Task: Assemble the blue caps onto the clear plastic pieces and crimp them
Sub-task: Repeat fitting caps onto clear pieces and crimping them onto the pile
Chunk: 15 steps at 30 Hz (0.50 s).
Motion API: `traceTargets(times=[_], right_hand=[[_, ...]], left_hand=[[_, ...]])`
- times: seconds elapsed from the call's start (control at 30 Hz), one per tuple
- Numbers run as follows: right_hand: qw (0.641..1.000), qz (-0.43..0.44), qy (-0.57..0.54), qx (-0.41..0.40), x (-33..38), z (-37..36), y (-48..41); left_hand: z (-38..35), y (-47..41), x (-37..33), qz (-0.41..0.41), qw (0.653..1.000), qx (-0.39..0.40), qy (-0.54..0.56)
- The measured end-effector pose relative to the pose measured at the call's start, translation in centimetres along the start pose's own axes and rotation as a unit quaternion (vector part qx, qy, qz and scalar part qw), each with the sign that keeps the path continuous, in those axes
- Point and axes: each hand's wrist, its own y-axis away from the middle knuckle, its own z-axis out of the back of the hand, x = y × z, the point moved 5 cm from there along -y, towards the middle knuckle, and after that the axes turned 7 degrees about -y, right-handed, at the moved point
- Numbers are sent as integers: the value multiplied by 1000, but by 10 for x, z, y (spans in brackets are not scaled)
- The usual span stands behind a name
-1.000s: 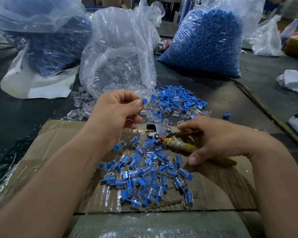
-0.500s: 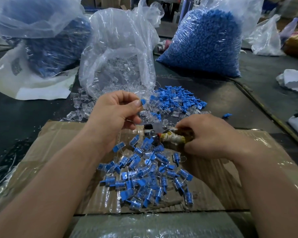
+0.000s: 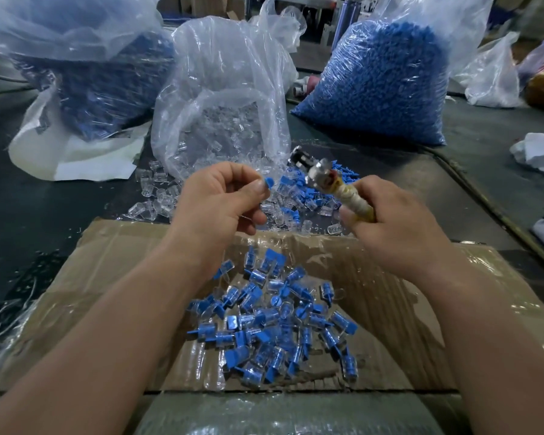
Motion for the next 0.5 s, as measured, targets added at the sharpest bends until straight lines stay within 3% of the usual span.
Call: traceTargets(times=[0.5], right_hand=[[996, 7, -39, 78, 14, -20, 5]], left_hand=[[-1, 2, -4, -46, 999, -19, -21]])
